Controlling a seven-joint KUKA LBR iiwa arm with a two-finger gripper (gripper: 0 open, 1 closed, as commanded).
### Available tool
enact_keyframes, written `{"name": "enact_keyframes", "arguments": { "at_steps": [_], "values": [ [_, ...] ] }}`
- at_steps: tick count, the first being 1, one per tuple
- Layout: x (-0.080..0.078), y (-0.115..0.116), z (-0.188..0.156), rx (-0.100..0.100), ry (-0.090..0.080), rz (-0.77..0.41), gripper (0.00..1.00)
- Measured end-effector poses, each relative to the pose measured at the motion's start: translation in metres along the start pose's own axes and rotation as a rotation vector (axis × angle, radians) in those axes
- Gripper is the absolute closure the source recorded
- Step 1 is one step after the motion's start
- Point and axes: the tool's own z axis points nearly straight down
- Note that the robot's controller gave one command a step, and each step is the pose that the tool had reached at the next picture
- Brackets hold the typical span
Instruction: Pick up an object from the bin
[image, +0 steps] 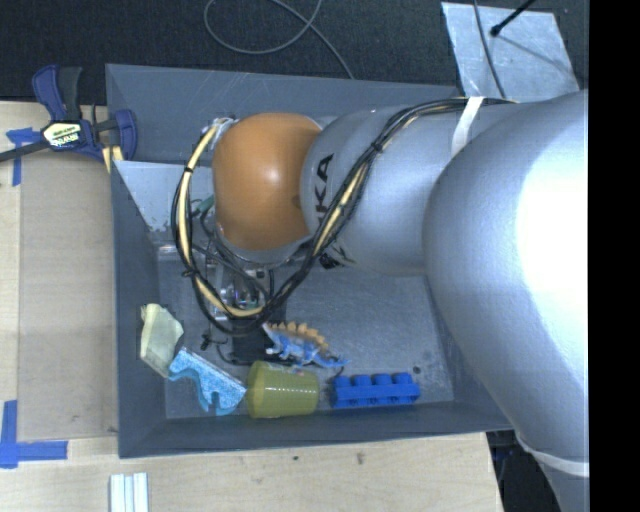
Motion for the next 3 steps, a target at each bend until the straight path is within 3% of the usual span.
{"name": "enact_keyframes", "arguments": {
  "at_steps": [1,2,3],
  "values": [
    [-0.002,-0.001,-0.005,-0.002,-0.008,0.004,0.00],
    [0.010,-0.034,0.043,-0.003,-0.008,-0.013,0.00],
    [0.011,-0.064,0.060,-0.002,-0.007,-0.014,0.00]
  ]
}}
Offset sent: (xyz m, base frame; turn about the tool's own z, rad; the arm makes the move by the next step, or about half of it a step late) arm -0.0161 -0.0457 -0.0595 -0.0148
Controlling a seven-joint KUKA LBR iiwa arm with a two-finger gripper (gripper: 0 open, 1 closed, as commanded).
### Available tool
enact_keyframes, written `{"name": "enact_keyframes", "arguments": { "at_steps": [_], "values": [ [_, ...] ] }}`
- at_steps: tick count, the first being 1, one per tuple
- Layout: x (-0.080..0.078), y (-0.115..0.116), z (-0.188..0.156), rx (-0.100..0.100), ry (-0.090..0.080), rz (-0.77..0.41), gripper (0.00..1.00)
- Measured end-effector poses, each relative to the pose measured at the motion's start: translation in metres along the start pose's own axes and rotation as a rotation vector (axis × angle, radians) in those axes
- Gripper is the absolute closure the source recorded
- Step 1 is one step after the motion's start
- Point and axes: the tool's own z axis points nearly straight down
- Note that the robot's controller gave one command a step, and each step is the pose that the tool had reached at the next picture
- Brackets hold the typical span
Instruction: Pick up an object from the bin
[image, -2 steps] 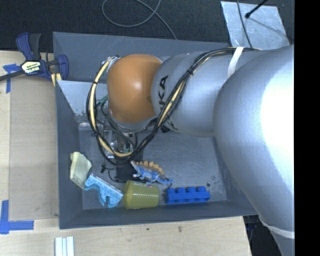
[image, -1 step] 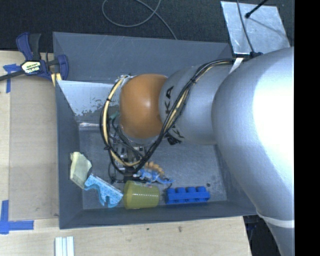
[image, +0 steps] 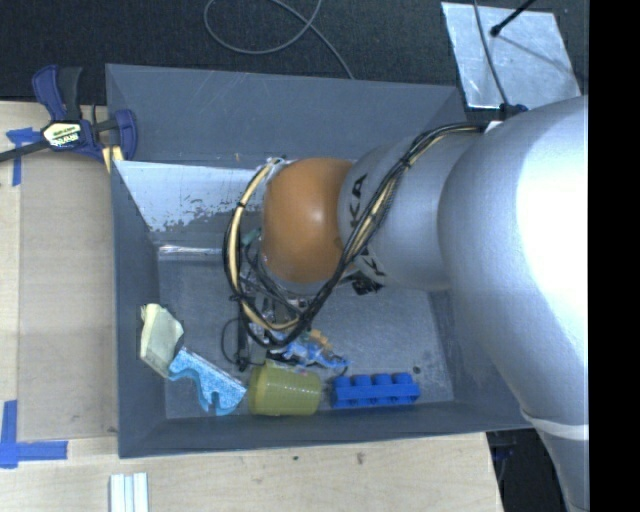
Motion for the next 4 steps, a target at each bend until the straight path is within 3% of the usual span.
{"name": "enact_keyframes", "arguments": {
  "at_steps": [1,2,3,4],
  "values": [
    [0.022,-0.047,-0.001,-0.001,-0.006,-0.103,1.00],
    [0.022,-0.047,-0.001,-0.001,-0.006,-0.102,1.00],
    [0.026,-0.046,-0.081,-0.001,-0.009,-0.142,1.00],
    [0.026,-0.046,-0.081,-0.001,-0.009,-0.142,1.00]
  ]
}}
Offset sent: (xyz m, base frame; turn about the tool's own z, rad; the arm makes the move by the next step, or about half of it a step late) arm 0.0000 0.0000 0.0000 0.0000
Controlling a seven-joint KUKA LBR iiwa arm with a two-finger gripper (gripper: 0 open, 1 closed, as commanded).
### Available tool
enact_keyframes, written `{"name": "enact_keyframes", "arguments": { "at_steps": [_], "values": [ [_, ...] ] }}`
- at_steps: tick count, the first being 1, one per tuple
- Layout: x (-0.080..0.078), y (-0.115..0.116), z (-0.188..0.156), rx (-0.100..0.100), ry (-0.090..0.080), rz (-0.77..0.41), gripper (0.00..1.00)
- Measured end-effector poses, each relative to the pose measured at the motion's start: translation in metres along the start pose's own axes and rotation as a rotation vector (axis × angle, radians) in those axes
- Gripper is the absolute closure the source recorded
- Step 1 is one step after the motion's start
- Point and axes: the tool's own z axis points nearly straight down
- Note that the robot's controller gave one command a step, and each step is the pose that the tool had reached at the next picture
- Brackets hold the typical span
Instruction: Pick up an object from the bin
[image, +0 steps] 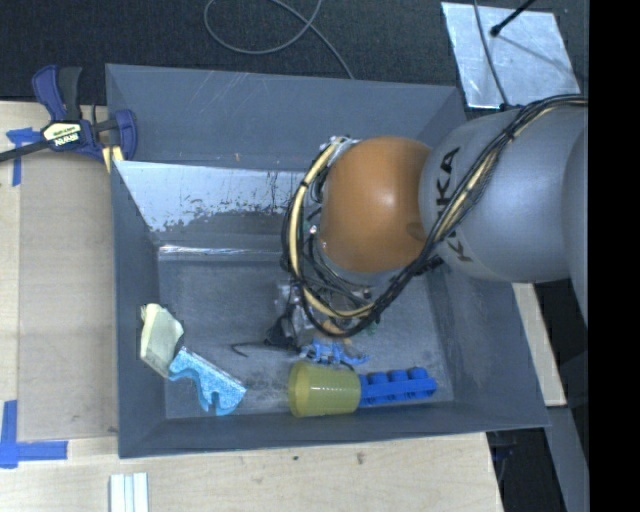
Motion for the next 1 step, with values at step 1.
{"name": "enact_keyframes", "arguments": {
  "at_steps": [1],
  "values": [
    [-0.0070,0.0058,-0.0723,0.000,-0.003,-0.023,1.00]
  ]
}}
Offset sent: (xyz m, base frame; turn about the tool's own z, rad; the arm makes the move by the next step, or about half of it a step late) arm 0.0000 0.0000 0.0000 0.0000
